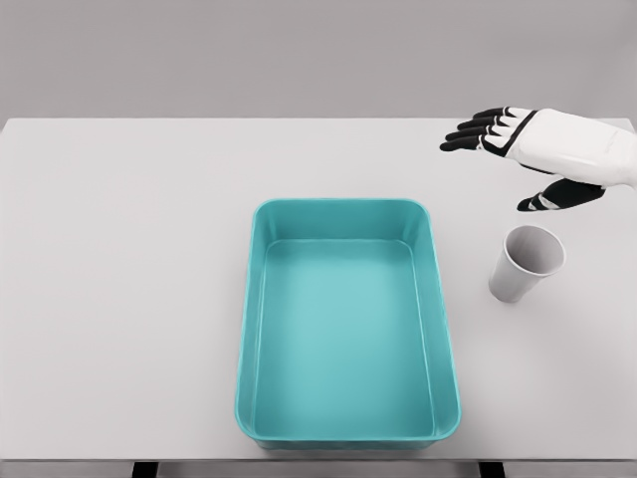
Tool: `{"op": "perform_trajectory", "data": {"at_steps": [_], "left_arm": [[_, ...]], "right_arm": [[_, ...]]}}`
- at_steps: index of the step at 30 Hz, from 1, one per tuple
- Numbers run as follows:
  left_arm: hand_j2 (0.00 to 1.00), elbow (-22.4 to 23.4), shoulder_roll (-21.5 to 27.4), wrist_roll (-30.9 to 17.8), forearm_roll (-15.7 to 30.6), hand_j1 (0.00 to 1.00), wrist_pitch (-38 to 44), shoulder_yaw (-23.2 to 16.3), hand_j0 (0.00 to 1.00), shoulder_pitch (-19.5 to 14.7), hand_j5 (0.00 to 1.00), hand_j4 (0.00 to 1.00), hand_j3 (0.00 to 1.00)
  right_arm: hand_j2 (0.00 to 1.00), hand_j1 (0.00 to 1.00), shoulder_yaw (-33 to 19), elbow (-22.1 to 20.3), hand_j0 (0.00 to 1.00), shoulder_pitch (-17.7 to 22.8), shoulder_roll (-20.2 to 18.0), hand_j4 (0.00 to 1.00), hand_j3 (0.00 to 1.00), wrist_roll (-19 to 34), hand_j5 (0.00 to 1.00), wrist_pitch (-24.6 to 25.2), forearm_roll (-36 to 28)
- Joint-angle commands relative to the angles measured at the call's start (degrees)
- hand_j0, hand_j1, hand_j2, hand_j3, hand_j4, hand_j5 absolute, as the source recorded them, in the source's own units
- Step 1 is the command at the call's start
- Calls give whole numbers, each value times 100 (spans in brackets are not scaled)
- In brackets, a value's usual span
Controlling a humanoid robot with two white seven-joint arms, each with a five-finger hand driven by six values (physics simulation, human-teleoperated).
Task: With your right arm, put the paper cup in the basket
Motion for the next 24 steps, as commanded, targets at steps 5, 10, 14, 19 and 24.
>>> {"op": "perform_trajectory", "data": {"at_steps": [5,10,14,19,24], "left_arm": [[100,0,0,-1,-1,100,0,0,100,0,100,100,100],[100,0,0,-1,-1,100,0,0,100,0,100,100,100],[100,0,0,-1,-1,100,0,0,100,0,100,100,100],[100,0,0,-1,-1,100,0,0,100,0,100,100,100],[100,0,0,-9,-1,100,0,0,100,0,100,100,100]], "right_arm": [[100,100,-46,8,100,-9,36,100,100,-3,100,29,173],[100,100,-372,-9,100,220,589,100,100,-3,100,-103,155],[100,100,-512,-18,100,307,467,100,100,-3,100,-606,155],[100,100,-829,-9,100,747,150,100,100,-3,100,-157,76],[100,100,-407,-1,100,457,-649,100,100,-3,100,538,-723]]}}
